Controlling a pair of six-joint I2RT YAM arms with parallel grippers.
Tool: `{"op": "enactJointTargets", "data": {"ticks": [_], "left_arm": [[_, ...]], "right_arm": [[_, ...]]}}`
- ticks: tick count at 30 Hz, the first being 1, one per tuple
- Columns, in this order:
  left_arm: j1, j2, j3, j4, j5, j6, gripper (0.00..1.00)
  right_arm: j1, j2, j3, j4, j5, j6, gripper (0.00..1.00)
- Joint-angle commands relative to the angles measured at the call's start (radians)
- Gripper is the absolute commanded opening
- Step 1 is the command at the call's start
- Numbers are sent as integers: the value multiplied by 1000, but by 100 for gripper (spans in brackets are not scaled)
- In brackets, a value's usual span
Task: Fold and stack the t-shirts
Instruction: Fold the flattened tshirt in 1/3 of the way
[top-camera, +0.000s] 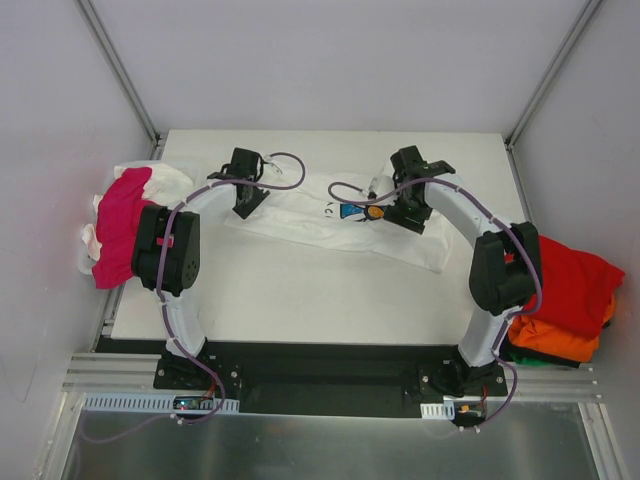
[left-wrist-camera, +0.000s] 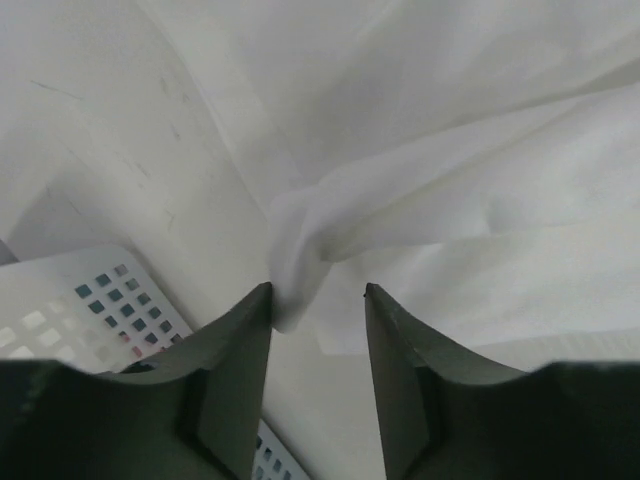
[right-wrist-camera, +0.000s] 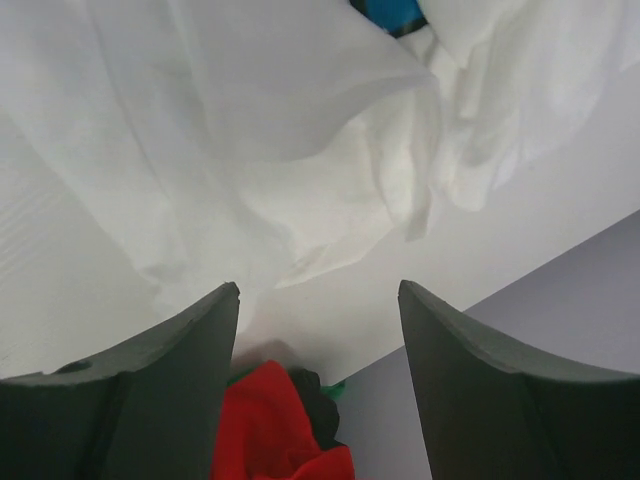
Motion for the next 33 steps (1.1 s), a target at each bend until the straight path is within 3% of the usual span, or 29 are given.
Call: {"op": "enactJointTargets", "data": {"ticks": [1,3,6,33], "left_arm": [[-9,-35,-9,0,-4,-23,49],[-9,-38,-6,3,-4,-26,66],[-7,-38,-2,8,-13,-29,70],[-4,-41,43,23,-92,-29,76]], "right_arm": [[40,-35,-61,22,-16,51,71],[53,-28,-76,44,-16,59,73],[60,-15,-75,65,-12,61,76],[71,110,20,45,-11,42,75]]}}
